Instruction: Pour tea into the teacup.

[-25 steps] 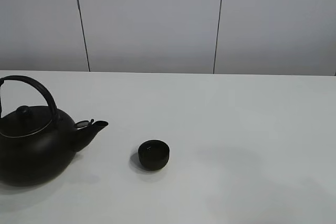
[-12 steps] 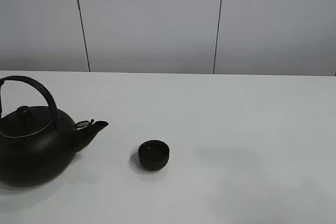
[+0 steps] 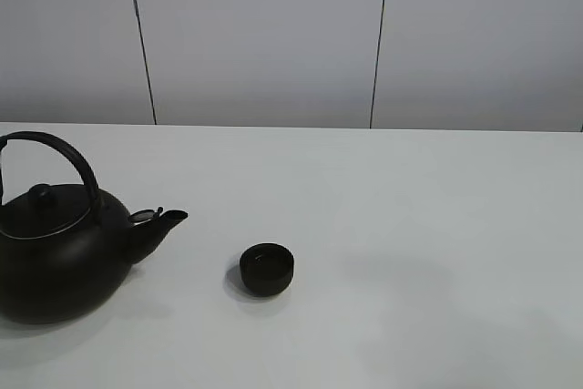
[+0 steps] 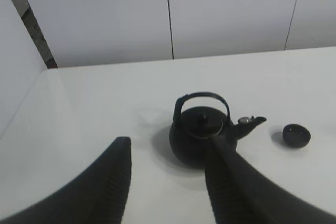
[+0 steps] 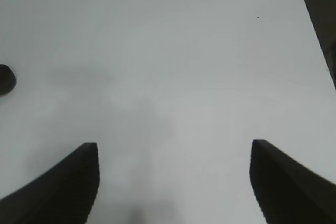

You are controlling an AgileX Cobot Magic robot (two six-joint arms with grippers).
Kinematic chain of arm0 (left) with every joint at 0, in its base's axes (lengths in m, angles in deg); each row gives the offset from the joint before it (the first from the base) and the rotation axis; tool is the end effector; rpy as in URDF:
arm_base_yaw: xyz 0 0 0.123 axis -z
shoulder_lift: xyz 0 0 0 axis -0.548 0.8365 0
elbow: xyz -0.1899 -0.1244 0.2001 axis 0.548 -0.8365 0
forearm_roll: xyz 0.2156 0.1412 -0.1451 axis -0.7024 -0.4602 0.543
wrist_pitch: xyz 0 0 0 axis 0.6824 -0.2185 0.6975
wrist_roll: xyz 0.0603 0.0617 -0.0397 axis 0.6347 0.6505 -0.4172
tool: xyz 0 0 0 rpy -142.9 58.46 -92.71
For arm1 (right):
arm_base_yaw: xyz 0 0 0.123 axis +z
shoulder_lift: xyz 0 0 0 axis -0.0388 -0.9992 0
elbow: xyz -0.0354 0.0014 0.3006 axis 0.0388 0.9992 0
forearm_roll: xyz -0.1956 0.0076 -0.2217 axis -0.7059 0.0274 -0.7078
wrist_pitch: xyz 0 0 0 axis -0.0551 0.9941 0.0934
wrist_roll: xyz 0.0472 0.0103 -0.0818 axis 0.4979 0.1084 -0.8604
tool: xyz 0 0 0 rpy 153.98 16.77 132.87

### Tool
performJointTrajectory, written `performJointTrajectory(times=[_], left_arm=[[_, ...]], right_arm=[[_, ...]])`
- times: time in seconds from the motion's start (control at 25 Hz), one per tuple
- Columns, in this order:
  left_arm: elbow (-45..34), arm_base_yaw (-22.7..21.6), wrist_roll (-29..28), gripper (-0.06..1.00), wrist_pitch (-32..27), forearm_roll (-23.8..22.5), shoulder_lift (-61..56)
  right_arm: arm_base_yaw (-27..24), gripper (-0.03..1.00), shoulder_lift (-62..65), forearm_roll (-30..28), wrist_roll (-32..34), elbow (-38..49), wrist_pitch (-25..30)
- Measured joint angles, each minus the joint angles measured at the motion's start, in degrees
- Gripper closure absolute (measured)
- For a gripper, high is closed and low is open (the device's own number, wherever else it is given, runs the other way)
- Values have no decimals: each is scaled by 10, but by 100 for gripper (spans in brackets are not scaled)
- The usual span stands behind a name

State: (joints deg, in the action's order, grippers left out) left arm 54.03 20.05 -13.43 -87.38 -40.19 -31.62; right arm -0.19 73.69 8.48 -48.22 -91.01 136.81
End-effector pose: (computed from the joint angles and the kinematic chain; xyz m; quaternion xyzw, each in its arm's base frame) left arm -0.0412 -0.0354 0.3884 0.0663 0.8144 0.0156 0.5764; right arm 0.0292 0.0001 0.2850 -0.0066 0.8752 -0.0163 0.4834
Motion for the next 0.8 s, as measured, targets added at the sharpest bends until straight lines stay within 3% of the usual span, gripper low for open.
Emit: performJointTrajectory(times=[0.2,0.44,0.8], left_arm=[[-106,0,-5,62,2,-32,-34],[-195,2,-20,62,53,-45,-34],[-223,60,-28,62,79,-49,-34]], right_arm=[[0,42,0,0,0,0,0],[0,42,0,0,0,0,0],[0,42,0,0,0,0,-1]])
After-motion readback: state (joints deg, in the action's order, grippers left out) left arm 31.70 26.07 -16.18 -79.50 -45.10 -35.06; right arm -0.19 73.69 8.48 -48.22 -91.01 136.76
